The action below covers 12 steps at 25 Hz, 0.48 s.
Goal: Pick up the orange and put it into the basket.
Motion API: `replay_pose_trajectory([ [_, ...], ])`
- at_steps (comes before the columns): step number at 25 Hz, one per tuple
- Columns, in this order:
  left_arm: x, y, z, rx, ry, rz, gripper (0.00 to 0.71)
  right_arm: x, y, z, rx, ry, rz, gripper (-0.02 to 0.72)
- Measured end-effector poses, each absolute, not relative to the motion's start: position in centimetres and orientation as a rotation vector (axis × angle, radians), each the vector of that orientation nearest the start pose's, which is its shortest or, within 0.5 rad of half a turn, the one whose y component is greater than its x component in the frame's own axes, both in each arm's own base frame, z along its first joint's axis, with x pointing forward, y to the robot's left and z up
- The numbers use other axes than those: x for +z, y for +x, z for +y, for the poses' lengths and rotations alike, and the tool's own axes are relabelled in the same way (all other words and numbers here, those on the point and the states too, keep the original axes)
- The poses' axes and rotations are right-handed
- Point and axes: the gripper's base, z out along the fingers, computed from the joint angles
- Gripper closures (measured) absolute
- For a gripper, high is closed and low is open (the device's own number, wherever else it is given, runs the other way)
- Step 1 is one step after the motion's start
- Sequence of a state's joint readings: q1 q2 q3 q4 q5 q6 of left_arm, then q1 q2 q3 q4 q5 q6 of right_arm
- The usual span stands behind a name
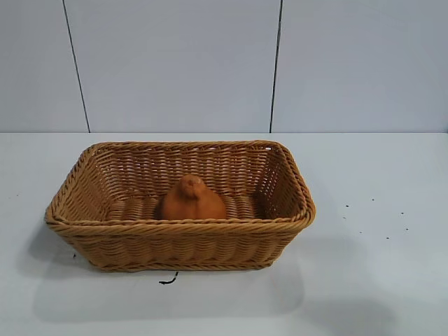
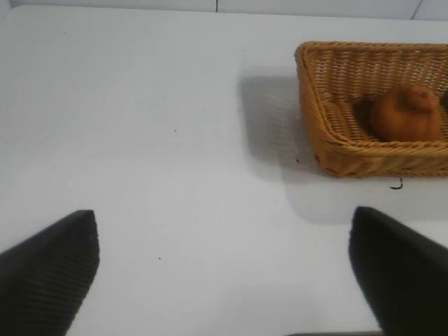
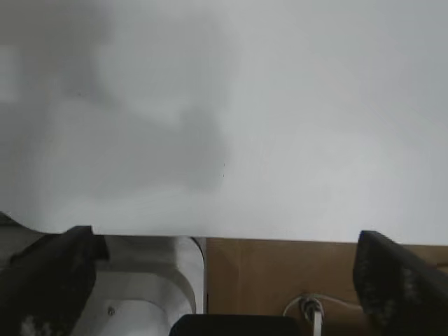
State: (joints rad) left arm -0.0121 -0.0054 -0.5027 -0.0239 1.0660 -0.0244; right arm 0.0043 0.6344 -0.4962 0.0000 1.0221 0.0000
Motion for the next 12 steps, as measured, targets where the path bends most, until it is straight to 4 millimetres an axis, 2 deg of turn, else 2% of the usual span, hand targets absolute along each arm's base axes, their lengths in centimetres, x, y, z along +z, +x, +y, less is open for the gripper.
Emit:
replay_pose_trajectory([
  [2,27.8,-0.6,-0.2,-0.051,-0.011,2.042,0.014,26.0,7.6,0.0,0.002,-0.005,2.523,0.01],
  [3,27.8,-0.6,-0.2,-0.051,-0.011,2.042,0.014,26.0,7.6,0.0,0.002,-0.005,2.523,0.01],
  [4,27.8,-0.6,-0.2,-0.051,-0.011,2.042,0.014,26.8,6.1,0.0,0.002,-0.005,2.417,0.01],
  [6,27.8,-0.6,-0.2,-0.051,-0.011,2.042,0.014,27.3,4.5,0.0,0.002,-0.005,2.306,0.01],
  [12,27.8,-0.6,-0.2,-0.051,-0.011,2.042,0.014,27.9,0.2,0.0,0.003,-0.004,2.031,0.01],
])
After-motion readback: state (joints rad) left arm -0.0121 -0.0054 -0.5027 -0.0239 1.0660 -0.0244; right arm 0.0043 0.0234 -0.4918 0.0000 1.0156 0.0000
